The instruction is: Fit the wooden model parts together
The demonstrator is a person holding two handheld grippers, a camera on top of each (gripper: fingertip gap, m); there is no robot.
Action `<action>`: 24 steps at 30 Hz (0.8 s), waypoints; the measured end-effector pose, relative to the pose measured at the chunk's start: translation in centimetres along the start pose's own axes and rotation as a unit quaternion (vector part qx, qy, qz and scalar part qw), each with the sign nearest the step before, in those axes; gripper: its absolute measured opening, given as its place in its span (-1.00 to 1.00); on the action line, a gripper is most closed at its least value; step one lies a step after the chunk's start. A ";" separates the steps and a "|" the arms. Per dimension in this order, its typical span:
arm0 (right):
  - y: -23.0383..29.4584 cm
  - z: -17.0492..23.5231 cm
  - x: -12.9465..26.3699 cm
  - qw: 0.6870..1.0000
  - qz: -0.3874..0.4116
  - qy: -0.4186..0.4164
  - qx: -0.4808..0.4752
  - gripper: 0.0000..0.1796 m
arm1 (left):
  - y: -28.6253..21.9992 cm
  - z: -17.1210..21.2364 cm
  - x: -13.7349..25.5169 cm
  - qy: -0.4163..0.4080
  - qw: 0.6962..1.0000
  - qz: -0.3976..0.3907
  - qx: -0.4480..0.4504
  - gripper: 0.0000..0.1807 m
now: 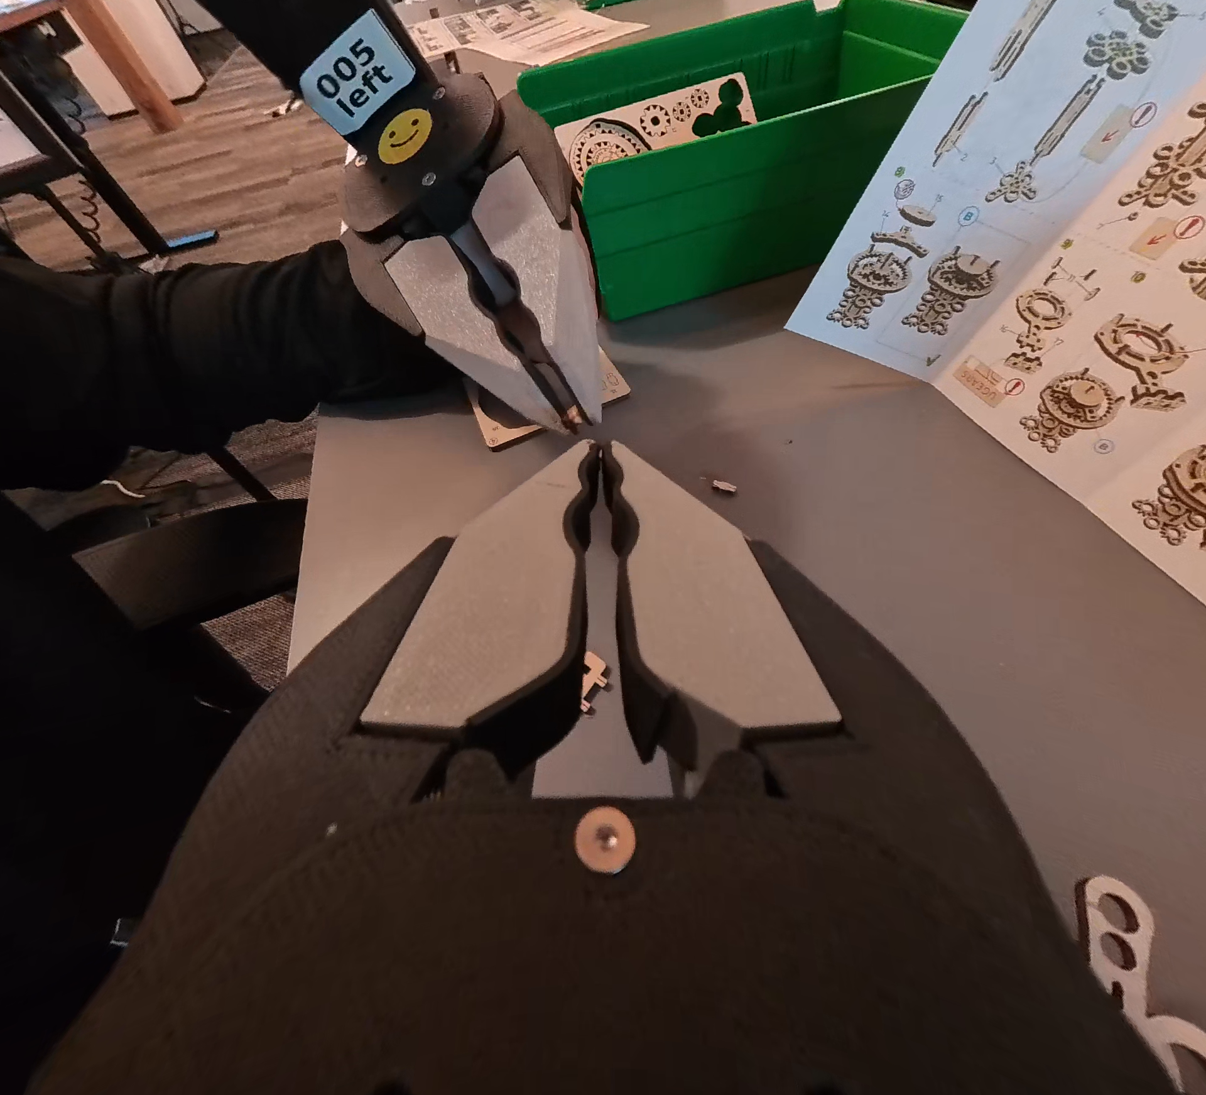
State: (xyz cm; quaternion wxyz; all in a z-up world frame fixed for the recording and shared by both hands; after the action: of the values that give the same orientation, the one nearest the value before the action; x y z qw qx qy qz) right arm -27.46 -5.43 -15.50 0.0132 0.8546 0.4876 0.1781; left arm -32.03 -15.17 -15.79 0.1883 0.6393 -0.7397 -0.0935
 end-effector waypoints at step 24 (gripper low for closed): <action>-0.2 0.0 0.2 1.000 0.001 -0.002 0.002 -0.95 | 0.3 0.4 -0.2 0.017 1.000 -0.008 0.003 -0.99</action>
State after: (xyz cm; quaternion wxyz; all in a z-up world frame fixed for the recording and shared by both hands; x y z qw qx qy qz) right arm -27.53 -5.17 -15.45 0.0120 0.8554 0.4871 0.1757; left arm -32.41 -15.02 -16.09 0.1981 0.6472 -0.7315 -0.0825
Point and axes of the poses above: each gripper's, where its closed fingertips meet, x back along the fingers, z out of its underside, y = z × x across the jaws, the point moved 6 cm from there along x, back along the fingers, and after that the axes turned 11 degrees about -z, right-handed, at the moved point
